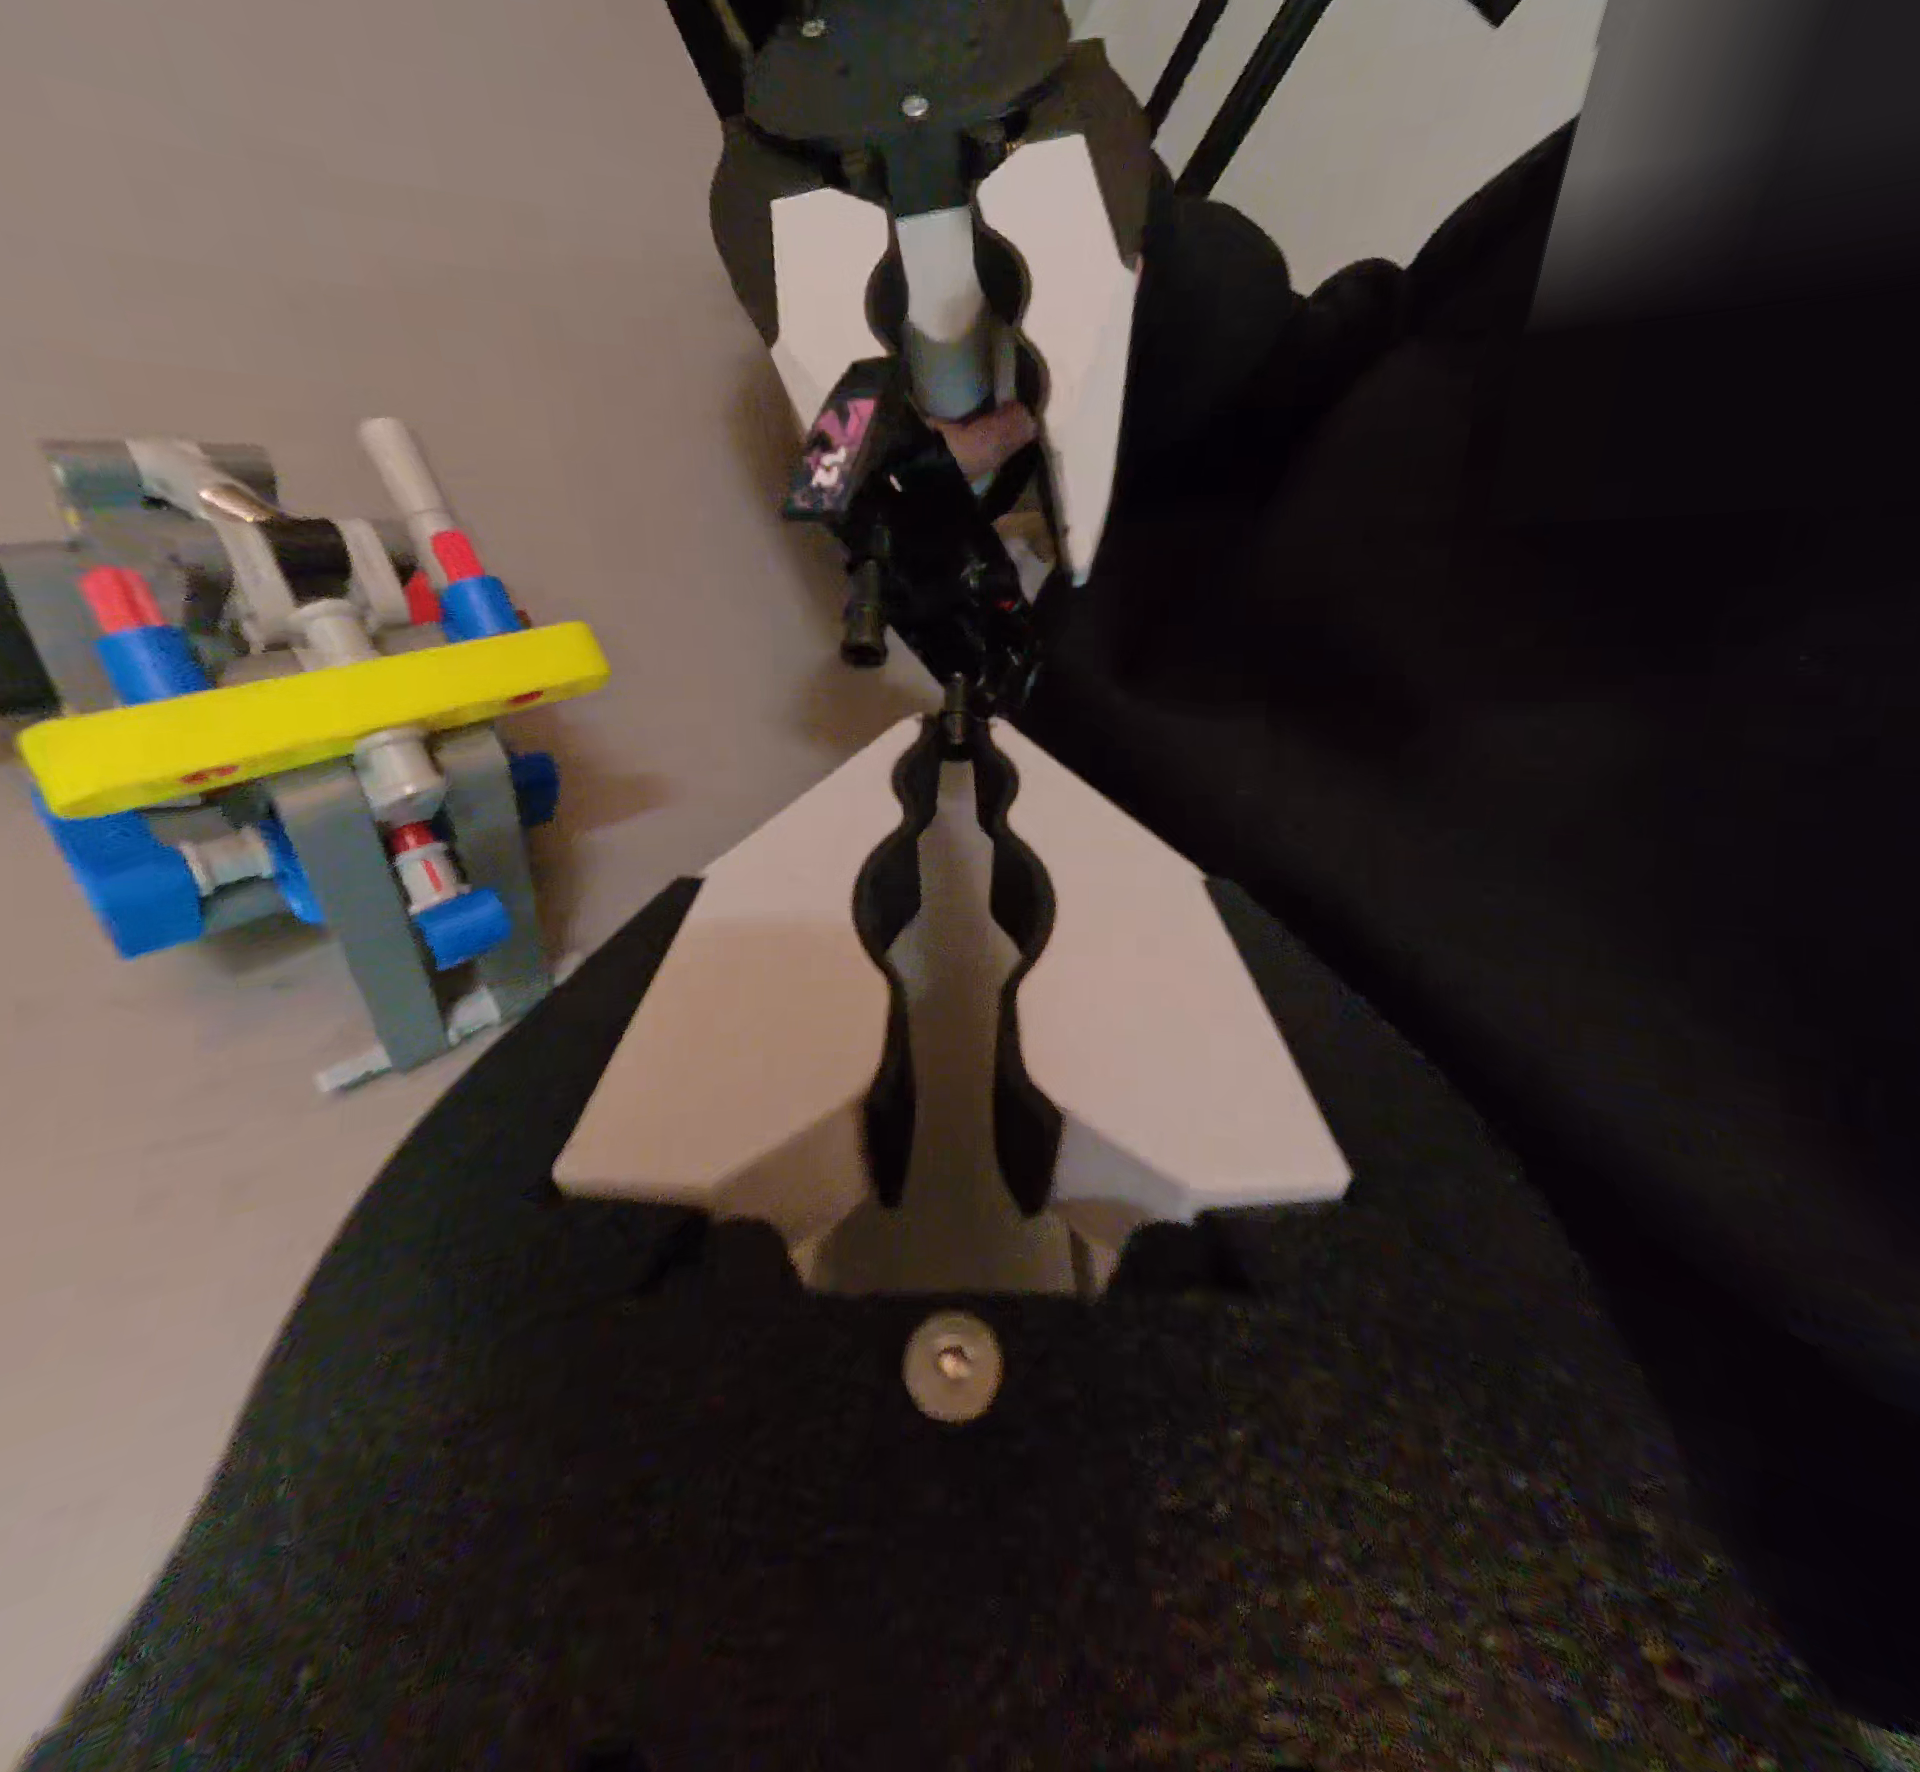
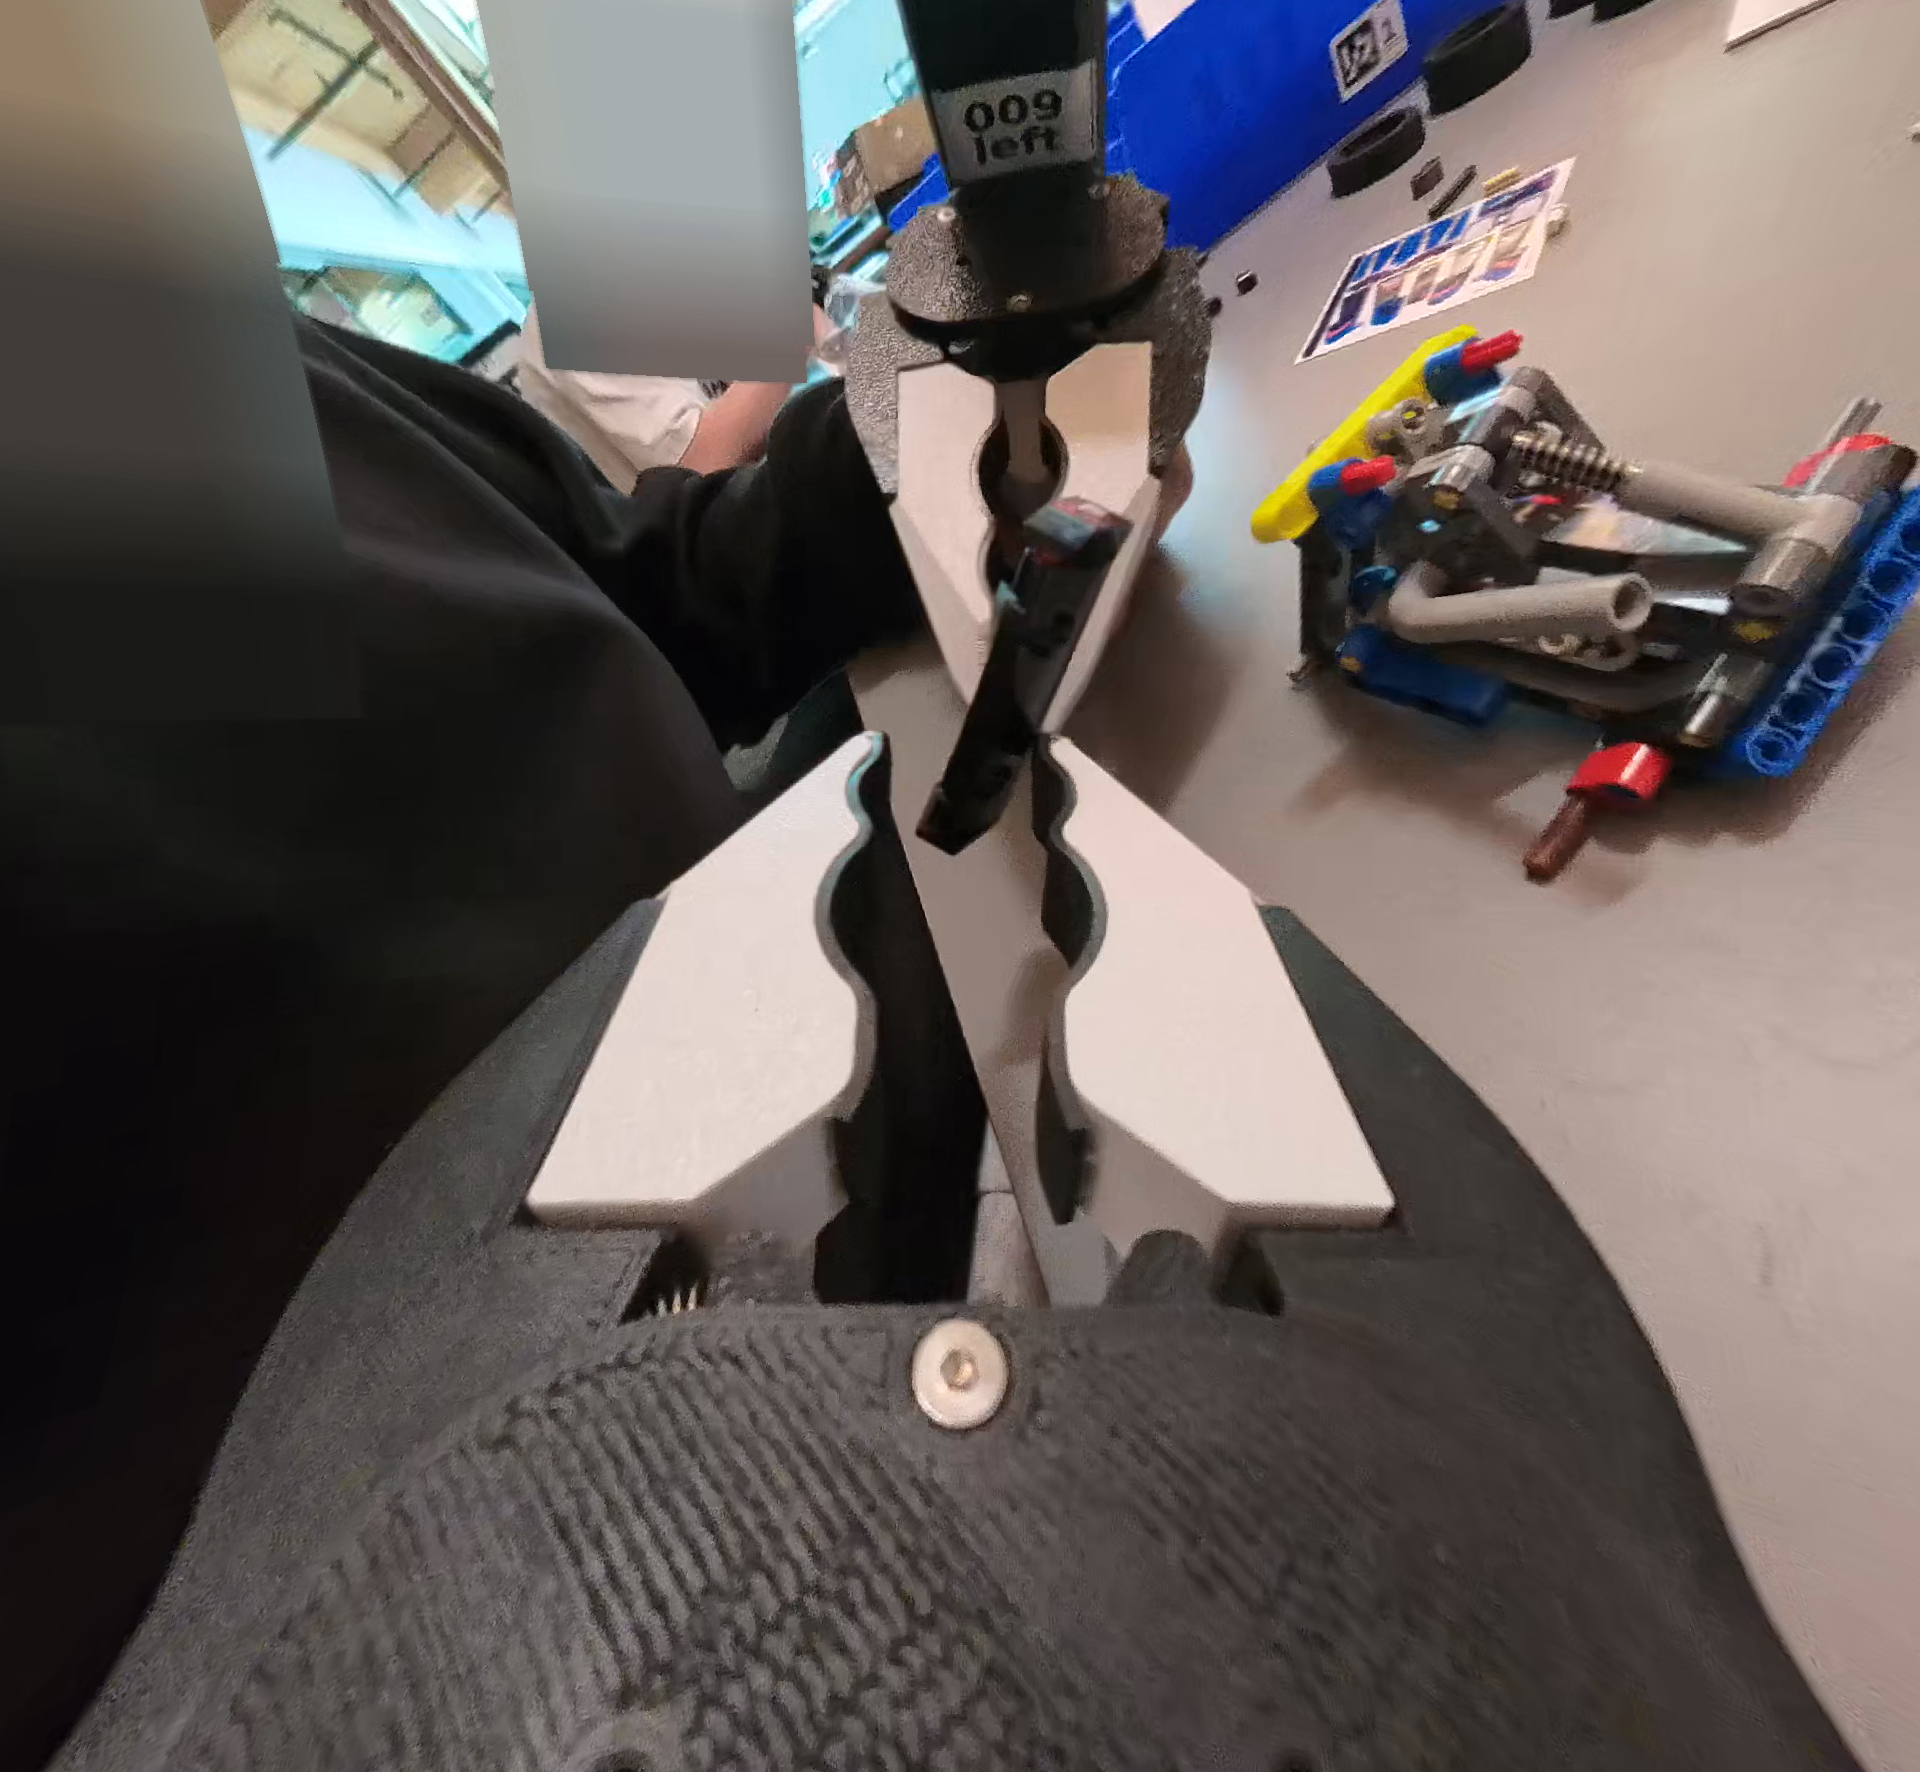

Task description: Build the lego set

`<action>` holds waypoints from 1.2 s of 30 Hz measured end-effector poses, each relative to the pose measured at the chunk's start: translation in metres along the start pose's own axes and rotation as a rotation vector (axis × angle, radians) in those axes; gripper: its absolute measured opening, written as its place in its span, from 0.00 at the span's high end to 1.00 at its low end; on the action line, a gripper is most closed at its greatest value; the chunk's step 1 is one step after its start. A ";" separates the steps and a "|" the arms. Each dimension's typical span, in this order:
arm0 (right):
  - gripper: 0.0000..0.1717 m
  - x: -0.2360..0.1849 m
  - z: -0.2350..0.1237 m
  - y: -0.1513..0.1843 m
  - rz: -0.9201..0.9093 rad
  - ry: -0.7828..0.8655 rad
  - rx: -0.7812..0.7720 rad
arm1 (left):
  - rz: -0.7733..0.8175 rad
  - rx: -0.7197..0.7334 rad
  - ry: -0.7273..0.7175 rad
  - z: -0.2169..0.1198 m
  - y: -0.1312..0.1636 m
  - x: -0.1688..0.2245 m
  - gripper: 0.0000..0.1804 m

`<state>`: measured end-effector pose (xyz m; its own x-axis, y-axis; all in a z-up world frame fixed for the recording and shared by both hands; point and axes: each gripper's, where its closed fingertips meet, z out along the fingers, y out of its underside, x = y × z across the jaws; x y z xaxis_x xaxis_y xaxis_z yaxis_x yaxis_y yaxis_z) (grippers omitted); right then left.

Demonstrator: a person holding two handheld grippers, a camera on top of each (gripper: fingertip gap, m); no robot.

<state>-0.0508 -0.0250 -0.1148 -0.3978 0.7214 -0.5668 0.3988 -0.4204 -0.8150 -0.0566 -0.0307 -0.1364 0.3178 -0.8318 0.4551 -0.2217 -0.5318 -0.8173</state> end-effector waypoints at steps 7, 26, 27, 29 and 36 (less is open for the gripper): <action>0.79 0.019 -0.011 -0.009 -0.003 0.199 0.051 | -0.048 -0.058 0.122 0.002 0.003 0.008 0.98; 0.53 -0.034 0.008 -0.008 -0.536 -0.095 -0.099 | -0.085 -0.152 0.560 -0.007 0.004 0.062 0.98; 0.56 -0.036 0.010 -0.006 -0.519 -0.131 -0.106 | -0.085 -0.158 0.562 -0.007 0.004 0.062 0.98; 0.59 -0.040 0.016 -0.005 -0.492 -0.183 -0.098 | -0.095 -0.161 0.553 -0.005 0.004 0.059 0.98; 0.71 -0.035 0.016 -0.004 -0.617 -0.100 -0.059 | -0.071 -0.128 0.368 -0.003 0.003 0.036 0.97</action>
<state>-0.0520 -0.0575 -0.0939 -0.6432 0.7657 -0.0047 0.1145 0.0901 -0.9893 -0.0488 -0.0630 -0.1209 -0.0105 -0.7813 0.6241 -0.3317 -0.5861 -0.7392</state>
